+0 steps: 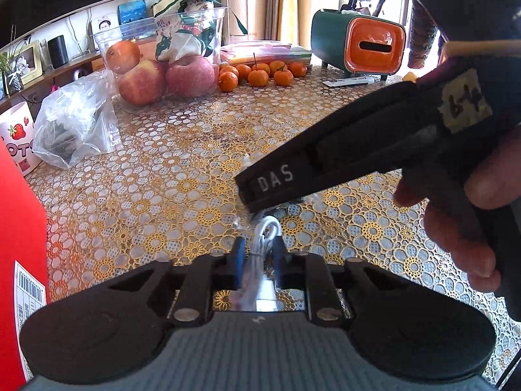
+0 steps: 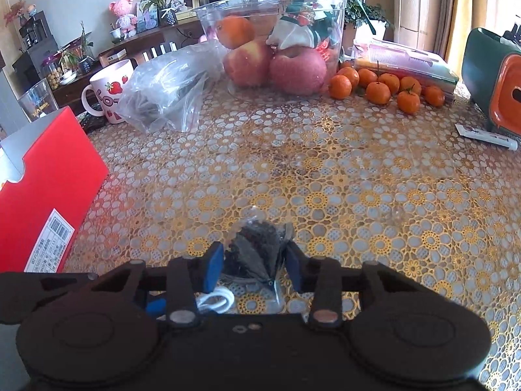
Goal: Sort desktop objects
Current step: 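Close left gripper on the white cable while right gripper closes on the black bag, then carry the cable with left gripper while right gripper carries the black bag over the red box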
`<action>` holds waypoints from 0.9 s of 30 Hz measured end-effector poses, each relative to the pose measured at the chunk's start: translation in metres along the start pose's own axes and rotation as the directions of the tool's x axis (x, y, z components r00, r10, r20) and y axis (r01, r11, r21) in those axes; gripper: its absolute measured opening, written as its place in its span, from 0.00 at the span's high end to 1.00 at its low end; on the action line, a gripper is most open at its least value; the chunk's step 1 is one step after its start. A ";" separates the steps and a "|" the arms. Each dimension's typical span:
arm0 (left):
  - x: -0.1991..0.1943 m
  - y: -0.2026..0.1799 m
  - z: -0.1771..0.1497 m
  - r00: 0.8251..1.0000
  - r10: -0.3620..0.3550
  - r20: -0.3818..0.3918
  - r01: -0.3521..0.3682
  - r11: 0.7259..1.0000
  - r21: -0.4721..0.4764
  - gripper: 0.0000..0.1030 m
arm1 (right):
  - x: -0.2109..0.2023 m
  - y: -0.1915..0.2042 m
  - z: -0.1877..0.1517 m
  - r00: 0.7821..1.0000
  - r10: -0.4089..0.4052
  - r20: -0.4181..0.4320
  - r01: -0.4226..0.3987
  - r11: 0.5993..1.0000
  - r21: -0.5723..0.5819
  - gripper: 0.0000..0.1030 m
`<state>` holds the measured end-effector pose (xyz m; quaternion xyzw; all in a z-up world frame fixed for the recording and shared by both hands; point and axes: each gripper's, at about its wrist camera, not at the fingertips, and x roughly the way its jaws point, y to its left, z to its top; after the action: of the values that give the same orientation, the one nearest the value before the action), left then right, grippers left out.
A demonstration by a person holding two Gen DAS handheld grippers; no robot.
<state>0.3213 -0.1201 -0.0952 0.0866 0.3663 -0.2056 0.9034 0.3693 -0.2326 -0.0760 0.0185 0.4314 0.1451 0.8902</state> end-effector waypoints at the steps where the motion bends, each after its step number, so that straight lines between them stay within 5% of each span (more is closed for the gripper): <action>1: -0.001 0.000 0.000 1.000 -0.001 0.000 0.001 1.000 -0.001 0.89 | -0.002 -0.001 -0.001 1.000 -0.001 0.003 0.001 1.000 0.001 0.64; 27: -0.067 0.013 -0.014 0.999 -0.002 0.046 0.008 0.993 -0.116 0.91 | -0.082 -0.003 -0.044 1.000 0.023 -0.007 -0.023 0.998 -0.051 0.73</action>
<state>0.2745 -0.0838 -0.0583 0.0283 0.3569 -0.1881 0.9146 0.2879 -0.2617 -0.0410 0.0001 0.4300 0.1663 0.8874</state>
